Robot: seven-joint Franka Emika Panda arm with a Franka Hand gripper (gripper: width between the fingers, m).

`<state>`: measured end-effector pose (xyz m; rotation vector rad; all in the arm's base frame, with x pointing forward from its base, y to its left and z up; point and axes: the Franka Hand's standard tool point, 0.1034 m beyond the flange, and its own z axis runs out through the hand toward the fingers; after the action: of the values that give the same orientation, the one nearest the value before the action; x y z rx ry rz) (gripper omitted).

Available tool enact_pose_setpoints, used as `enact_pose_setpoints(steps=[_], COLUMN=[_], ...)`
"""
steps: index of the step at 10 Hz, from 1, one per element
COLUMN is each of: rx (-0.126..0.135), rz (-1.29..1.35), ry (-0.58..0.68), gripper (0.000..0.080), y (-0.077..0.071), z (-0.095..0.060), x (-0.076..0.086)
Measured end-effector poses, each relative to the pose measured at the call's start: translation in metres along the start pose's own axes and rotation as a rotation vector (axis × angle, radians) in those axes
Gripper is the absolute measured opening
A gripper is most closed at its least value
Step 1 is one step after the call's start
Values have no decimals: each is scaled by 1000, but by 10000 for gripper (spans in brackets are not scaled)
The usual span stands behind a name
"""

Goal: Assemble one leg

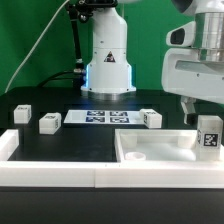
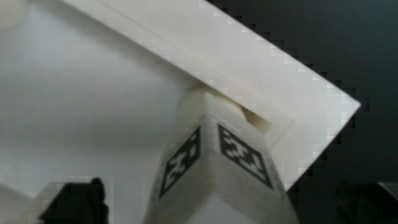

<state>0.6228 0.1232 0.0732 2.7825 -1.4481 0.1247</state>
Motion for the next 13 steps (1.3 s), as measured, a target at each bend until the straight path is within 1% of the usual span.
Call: enact_pose_setpoints(steps=[1,2,3,5,6,8,9,10,11,12,13], rx=[1,1,0,-1,1,-3,-5,-14,-15,-14,-14], rz=[-147,-217,-343,-634,-693,-907,-930,-1000,-979,-974,-944], ry=[0,-1,1,7,9,15,18,22,22,23,24], gripper=[649,649,649,649,649,649,649,565,428,428,294], y=[0,-1,-1,-3,-3,-3,-4,-2,-2,-2,-3], z=[0,0,0,-1,-2,-4,-4,-4,-4,-4,-4], x=[0,-1,-2,0,2,6,6,8,8,8,9])
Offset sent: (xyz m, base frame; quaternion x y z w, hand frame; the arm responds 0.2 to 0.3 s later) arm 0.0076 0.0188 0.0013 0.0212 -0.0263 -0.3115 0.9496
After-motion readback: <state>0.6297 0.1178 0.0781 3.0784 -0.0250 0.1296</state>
